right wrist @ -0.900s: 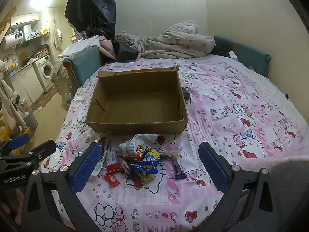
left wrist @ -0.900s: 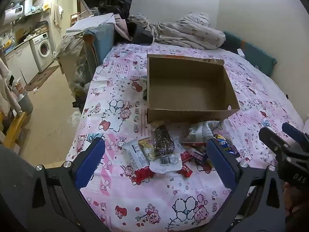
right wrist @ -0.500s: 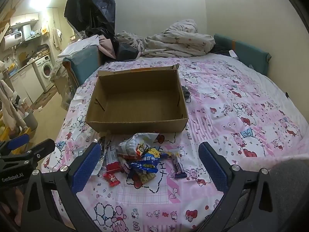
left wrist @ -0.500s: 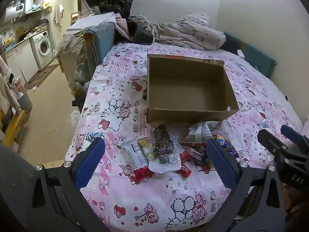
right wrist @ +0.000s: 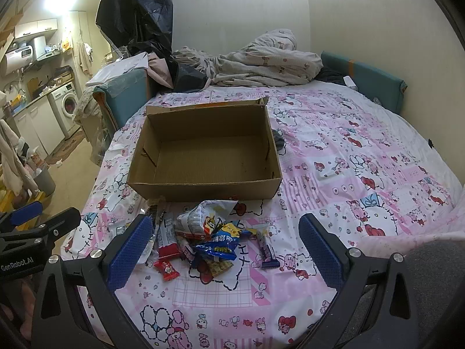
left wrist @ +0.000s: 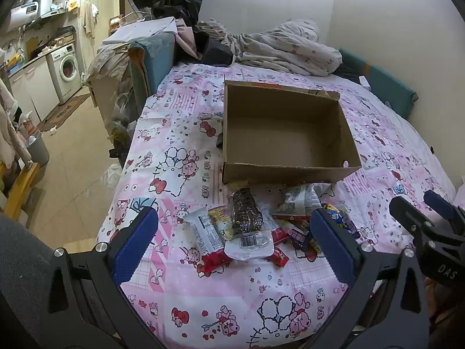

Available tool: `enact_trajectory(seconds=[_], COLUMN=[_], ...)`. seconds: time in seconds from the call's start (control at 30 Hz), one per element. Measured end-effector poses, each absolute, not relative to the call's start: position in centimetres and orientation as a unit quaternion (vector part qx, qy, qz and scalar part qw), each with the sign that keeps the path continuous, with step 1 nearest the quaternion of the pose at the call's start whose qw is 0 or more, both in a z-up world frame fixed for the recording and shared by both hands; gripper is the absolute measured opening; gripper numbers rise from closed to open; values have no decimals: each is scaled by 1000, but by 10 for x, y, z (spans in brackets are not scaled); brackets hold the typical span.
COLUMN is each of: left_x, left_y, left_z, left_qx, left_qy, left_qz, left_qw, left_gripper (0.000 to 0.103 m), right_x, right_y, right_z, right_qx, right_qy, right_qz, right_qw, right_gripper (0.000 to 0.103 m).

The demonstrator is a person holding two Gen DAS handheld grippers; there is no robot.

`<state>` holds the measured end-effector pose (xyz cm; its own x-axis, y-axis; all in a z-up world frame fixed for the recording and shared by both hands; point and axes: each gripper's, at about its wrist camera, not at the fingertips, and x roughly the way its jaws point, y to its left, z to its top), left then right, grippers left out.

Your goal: Organize snacks

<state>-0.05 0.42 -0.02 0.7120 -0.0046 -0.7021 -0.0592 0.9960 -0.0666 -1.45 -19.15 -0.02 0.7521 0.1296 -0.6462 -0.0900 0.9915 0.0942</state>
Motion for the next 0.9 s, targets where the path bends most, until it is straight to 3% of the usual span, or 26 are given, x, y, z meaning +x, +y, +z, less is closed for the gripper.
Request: enact_trajectory(seconds=[0.9], left_x=[0], left_y=[6], left_z=[0], left_qx=[-42], left_qy=[381], left_qz=[15], left_qw=[924], left_gripper=[103], right_x=[-14], right_y=[-193], right_z=[3], right_qx=[36], right_qy=[349], right_qz=[51], right_qw=[935], right_gripper=[103])
